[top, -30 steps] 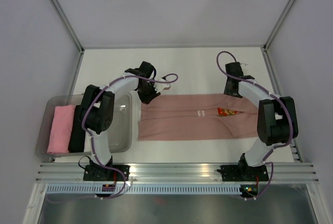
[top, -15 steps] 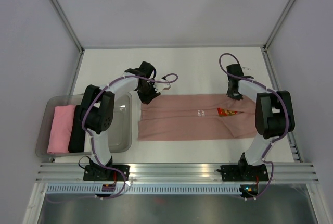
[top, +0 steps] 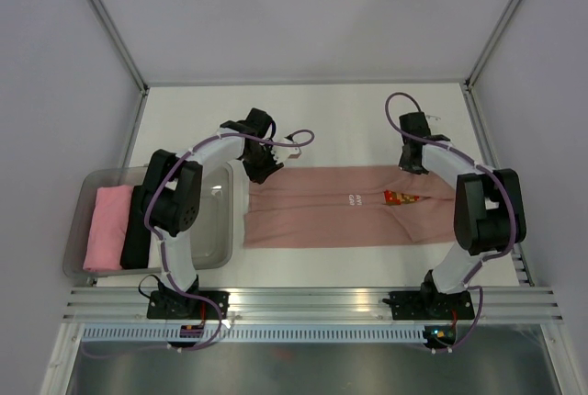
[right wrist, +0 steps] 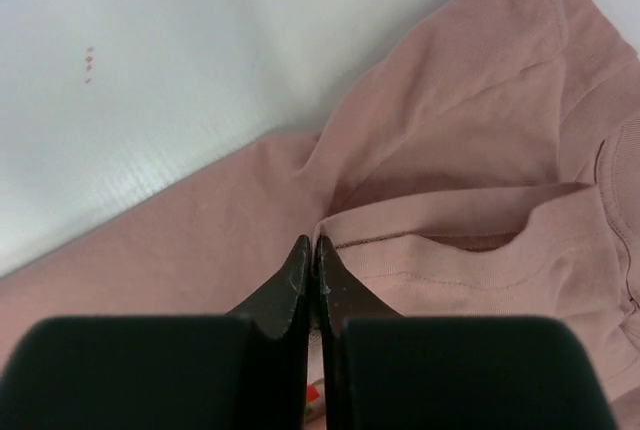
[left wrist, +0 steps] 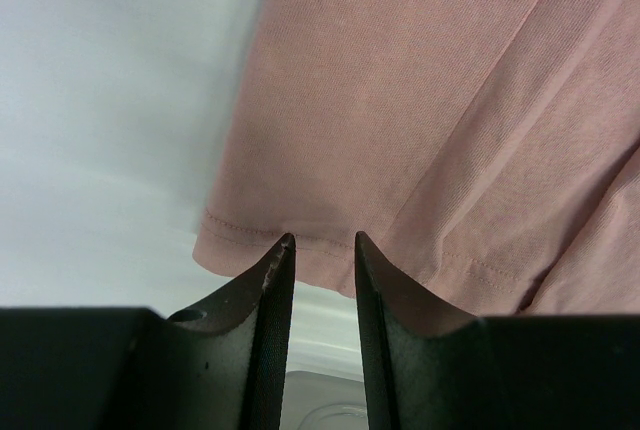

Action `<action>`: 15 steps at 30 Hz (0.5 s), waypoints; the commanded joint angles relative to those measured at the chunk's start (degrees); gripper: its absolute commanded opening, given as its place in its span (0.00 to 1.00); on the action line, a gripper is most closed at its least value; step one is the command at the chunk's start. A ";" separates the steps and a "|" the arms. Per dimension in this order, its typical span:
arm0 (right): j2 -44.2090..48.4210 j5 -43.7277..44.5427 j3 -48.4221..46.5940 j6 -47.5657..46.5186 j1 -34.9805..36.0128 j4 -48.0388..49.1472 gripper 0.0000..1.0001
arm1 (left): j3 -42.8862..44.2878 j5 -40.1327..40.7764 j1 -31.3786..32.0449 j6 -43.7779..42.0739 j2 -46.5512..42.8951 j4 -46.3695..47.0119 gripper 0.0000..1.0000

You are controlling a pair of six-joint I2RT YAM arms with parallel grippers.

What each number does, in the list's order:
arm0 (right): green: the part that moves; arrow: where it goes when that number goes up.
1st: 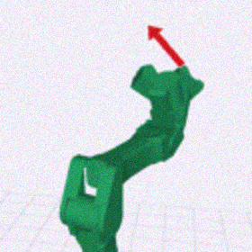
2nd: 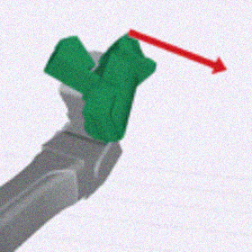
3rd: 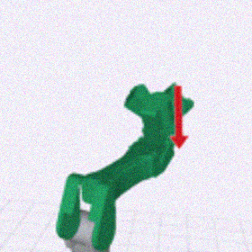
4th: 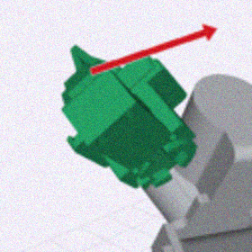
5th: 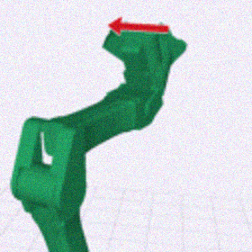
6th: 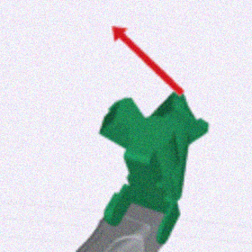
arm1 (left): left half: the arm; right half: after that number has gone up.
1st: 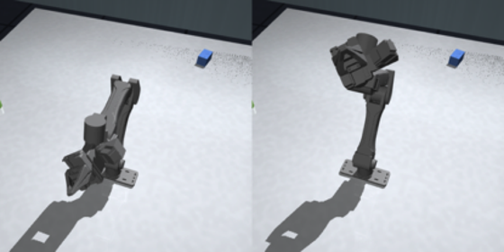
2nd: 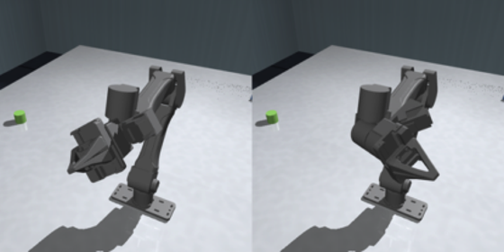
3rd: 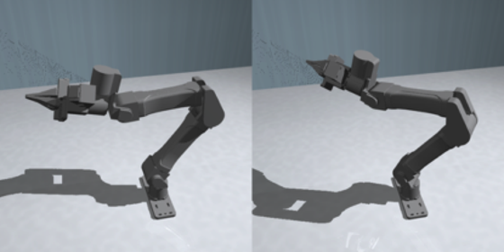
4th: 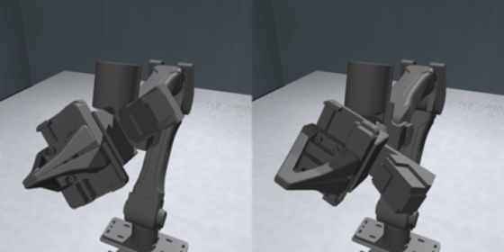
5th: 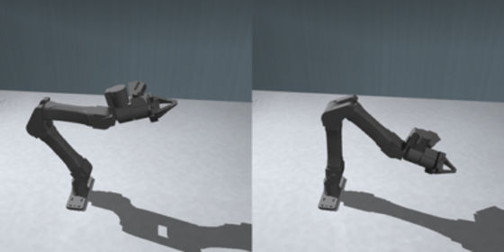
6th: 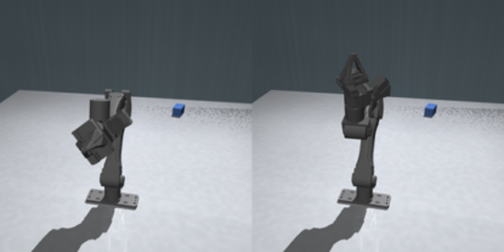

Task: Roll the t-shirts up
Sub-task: Fold the tshirt

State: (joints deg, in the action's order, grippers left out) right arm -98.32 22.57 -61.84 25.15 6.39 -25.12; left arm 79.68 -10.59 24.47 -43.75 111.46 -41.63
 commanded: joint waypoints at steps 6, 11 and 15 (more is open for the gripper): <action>3.84 -4.37 4.01 -2.56 3.09 2.18 0.04 | 1.71 0.31 -0.12 0.86 -1.16 0.05 0.36; 4.02 -6.48 4.80 -1.94 3.10 3.85 0.05 | 1.62 0.39 -0.12 0.86 -1.16 -0.03 0.36; 3.75 -9.20 4.98 -2.82 3.10 5.69 0.07 | 1.62 0.39 -0.12 0.86 -1.16 -0.03 0.36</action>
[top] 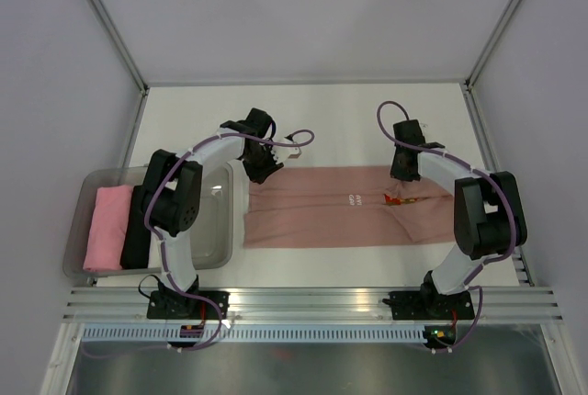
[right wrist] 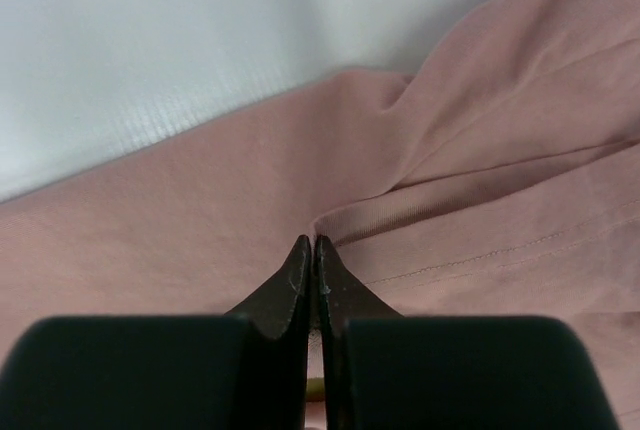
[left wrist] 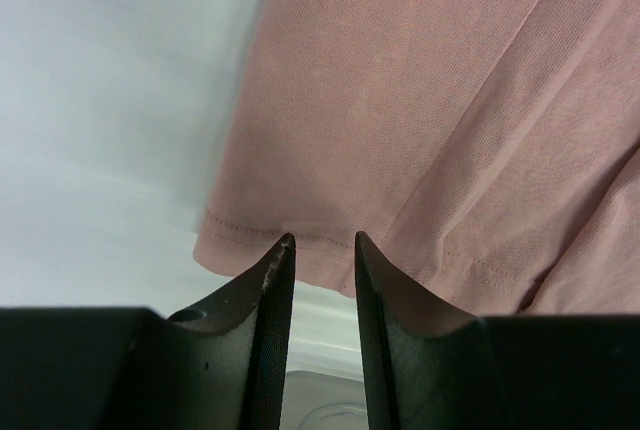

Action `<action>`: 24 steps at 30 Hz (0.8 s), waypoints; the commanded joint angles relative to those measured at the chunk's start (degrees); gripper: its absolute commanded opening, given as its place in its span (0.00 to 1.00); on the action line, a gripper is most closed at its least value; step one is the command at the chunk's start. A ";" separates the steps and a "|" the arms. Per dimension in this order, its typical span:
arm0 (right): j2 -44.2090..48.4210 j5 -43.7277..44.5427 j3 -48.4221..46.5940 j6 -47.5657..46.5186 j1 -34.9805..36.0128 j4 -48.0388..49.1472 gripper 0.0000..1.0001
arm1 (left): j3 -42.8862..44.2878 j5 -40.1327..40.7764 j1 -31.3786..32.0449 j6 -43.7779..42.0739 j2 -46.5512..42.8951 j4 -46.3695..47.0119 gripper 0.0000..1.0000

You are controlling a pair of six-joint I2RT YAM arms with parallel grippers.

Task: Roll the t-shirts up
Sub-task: Fold the tshirt

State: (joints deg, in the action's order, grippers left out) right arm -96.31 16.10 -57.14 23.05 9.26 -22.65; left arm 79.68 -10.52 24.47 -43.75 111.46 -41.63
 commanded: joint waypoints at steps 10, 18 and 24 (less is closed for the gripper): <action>3.23 -9.06 -1.12 -2.74 -0.03 1.74 0.55 | 1.53 0.94 -0.12 0.42 -0.98 -0.03 0.36; 14.65 -8.37 -0.43 1.99 -8.71 0.50 0.51 | 1.44 0.94 -0.21 0.42 -1.07 0.05 0.36; 14.50 -10.12 4.58 6.04 -19.79 3.76 0.00 | 1.36 0.86 -0.21 0.59 -1.16 -0.03 0.36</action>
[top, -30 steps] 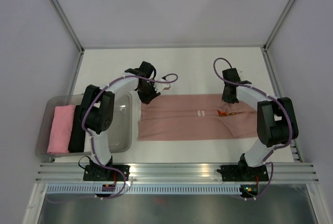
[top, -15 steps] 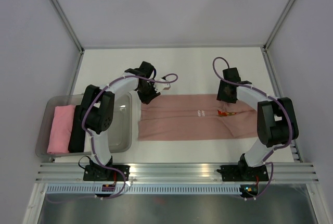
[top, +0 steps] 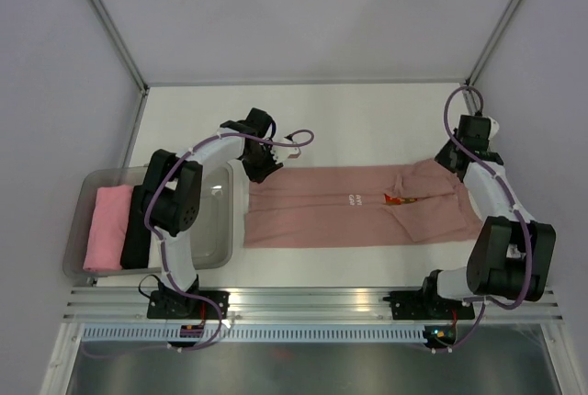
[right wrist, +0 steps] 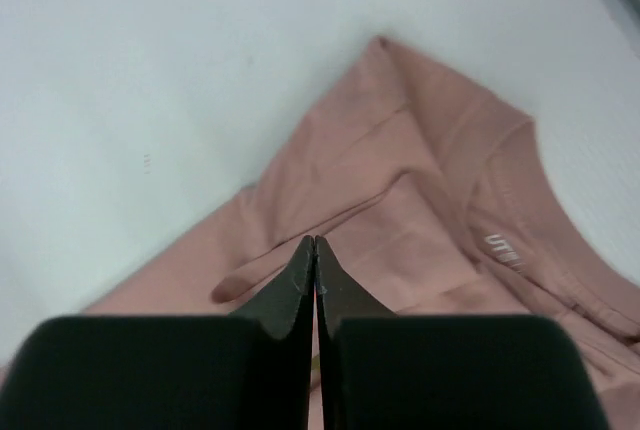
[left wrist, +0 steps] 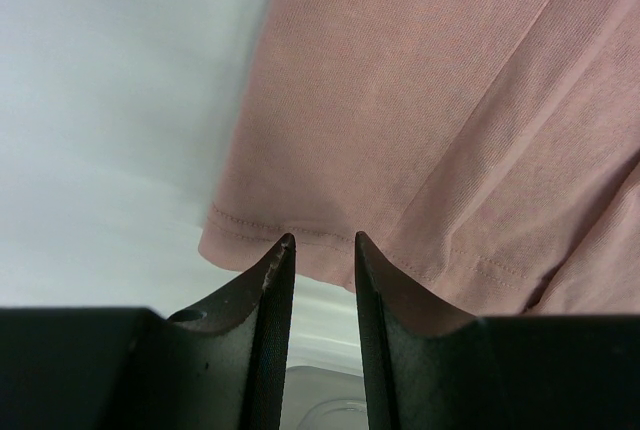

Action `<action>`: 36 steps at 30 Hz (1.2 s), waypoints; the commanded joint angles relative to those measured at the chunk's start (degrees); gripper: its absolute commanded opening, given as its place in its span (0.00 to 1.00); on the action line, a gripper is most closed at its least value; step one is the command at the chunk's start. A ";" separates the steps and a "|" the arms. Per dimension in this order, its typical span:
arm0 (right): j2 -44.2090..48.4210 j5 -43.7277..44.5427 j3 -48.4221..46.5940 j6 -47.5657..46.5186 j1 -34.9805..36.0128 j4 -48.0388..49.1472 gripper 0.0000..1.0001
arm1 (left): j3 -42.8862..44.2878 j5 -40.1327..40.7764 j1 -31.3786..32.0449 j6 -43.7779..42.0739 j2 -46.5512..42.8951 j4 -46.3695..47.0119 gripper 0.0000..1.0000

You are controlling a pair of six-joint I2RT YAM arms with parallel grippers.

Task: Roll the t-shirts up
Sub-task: Fold the tshirt

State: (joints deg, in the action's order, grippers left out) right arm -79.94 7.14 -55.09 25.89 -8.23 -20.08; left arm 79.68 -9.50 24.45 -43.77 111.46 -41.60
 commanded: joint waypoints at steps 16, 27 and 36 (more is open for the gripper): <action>-14.55 2.62 4.82 3.12 -12.33 7.51 0.00 | 1.44 1.06 -0.54 0.53 -0.89 -0.06 0.36; -8.14 3.57 1.66 -1.27 -10.85 4.00 0.00 | 1.53 0.80 -0.72 0.35 -0.80 -0.06 0.36; -3.45 1.57 8.41 4.41 5.83 3.63 0.00 | 1.79 0.88 -0.63 1.14 -0.63 -0.06 0.36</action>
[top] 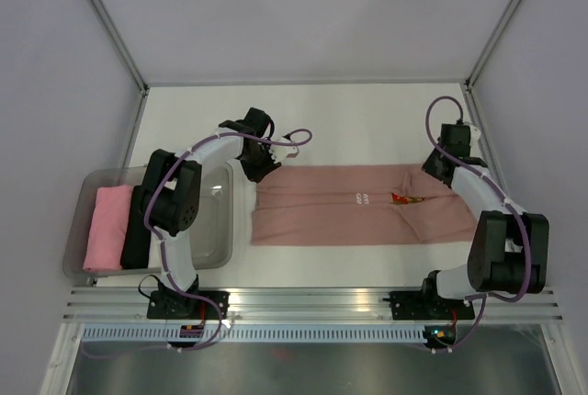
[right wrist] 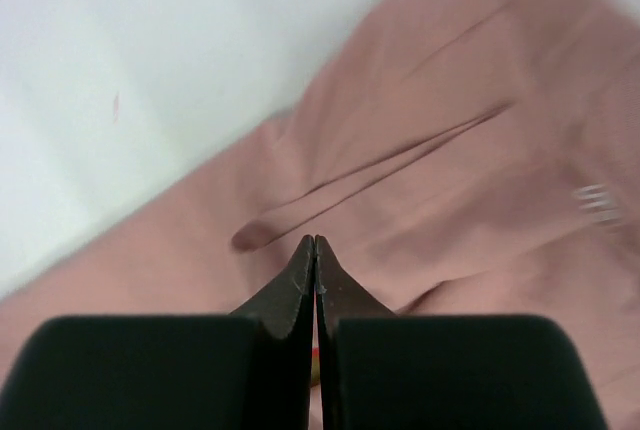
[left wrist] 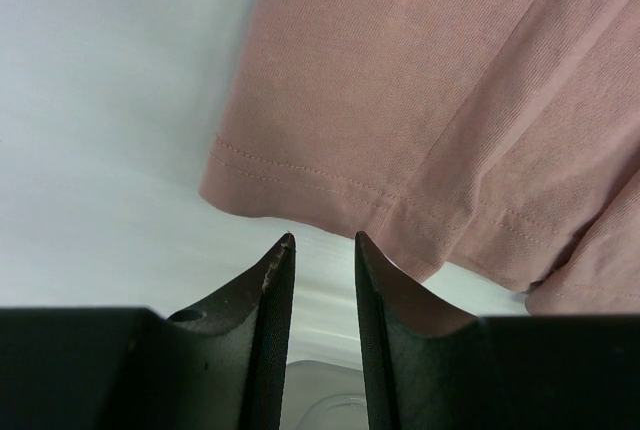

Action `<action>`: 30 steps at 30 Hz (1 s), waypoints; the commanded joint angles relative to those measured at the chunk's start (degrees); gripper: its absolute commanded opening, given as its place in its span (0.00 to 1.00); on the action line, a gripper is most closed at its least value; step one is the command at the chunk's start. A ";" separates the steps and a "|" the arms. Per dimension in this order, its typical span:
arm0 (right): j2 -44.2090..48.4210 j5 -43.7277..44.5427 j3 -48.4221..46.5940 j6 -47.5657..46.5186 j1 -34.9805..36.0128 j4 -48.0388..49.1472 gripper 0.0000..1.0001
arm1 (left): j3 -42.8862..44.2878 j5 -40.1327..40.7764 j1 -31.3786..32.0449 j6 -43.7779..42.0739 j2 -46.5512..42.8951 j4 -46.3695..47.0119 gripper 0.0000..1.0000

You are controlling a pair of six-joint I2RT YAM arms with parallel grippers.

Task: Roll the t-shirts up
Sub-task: Fold the tshirt

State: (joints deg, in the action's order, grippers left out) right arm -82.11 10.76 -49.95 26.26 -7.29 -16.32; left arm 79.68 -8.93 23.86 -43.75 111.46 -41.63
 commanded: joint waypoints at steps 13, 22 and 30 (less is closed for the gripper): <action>-8.34 0.84 1.71 3.19 10.98 -0.29 0.00 | 1.88 0.84 -0.04 1.12 -0.63 0.05 0.36; -1.57 3.91 -7.62 1.50 9.06 -6.10 0.00 | 2.15 0.23 -0.04 0.94 -0.45 0.05 0.36; -5.26 -4.52 -4.20 4.22 3.68 -2.51 0.00 | 2.15 0.58 -0.13 0.94 -0.28 0.14 0.36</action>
State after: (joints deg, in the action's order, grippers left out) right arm -86.41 10.50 -55.75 28.27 -4.67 -20.45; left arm 79.75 -8.86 23.86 -43.75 111.46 -41.63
